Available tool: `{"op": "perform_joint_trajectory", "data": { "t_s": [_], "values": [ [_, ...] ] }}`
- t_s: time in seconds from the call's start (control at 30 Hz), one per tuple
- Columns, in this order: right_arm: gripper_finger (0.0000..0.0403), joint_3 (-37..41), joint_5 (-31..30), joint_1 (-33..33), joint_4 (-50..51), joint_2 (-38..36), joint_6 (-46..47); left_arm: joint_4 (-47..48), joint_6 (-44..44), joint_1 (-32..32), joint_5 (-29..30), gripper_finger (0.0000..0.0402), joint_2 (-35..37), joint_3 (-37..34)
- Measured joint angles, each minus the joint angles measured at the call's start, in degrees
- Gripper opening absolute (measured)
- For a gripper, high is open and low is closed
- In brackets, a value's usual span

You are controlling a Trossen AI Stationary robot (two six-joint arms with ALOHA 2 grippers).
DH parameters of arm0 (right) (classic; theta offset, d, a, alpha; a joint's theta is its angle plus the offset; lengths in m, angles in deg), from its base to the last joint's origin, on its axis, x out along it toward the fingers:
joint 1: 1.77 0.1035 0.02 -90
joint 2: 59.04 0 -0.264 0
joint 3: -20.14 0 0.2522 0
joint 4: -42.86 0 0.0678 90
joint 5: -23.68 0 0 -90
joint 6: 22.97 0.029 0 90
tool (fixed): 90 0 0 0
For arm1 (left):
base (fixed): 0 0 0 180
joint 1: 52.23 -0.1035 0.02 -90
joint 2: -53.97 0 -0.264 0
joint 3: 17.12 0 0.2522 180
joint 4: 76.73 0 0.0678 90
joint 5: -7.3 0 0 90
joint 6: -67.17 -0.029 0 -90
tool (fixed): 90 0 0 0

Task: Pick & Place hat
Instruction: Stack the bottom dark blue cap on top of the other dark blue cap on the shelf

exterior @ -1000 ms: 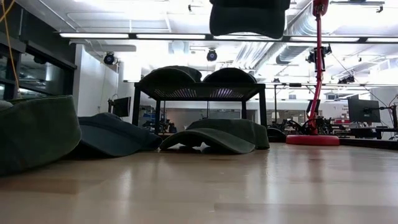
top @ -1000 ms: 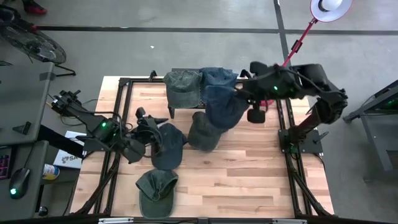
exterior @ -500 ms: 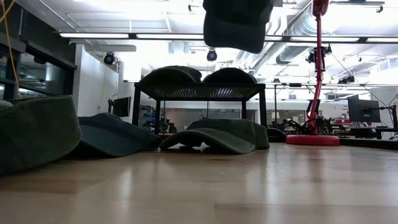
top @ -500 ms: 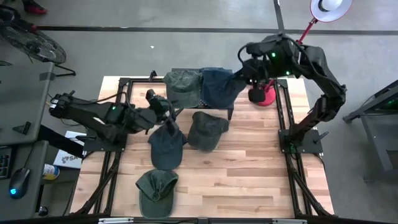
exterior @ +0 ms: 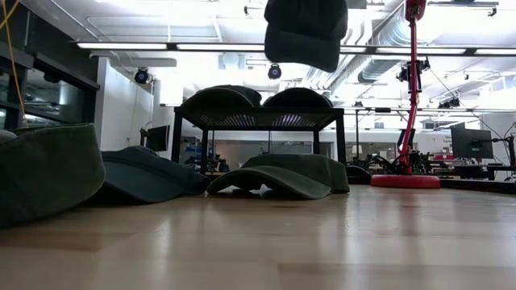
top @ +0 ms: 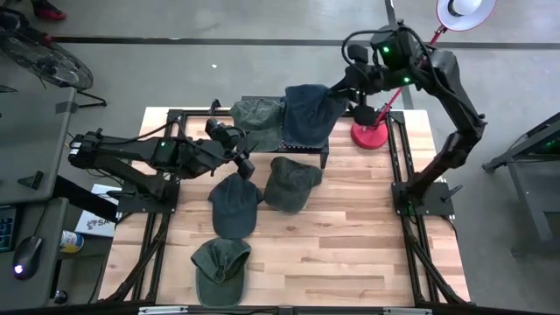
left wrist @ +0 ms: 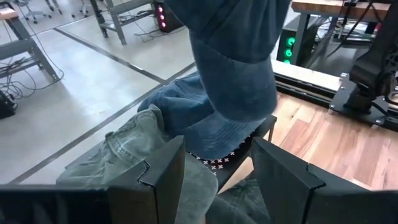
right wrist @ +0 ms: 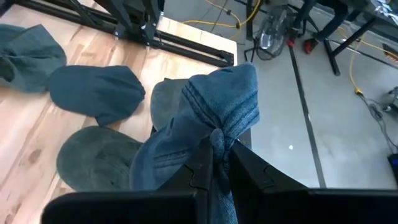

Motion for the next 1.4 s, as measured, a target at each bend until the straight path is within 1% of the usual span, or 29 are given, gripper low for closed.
{"op": "perform_joint_trajectory", "data": {
  "t_s": [0.57,0.9,1.07,1.4],
  "values": [
    [0.0022,0.0,1.2,-3.3,-0.2,5.6,-1.6,0.0,0.0,0.0,0.5,0.0182,0.0,0.0],
    [0.0022,0.0,1.5,-4.6,-0.2,5.8,-2.6,0.0,0.1,0.0,0.6,0.0182,0.0,0.0],
    [0.0022,0.0,3.4,-5.0,-0.1,5.8,-2.5,0.0,0.1,0.0,0.6,0.0182,0.0,0.0],
    [0.0022,0.0,3.6,-4.9,0.3,5.8,-0.5,0.0,0.1,0.0,0.5,0.0182,0.0,0.0]
  ]
}}
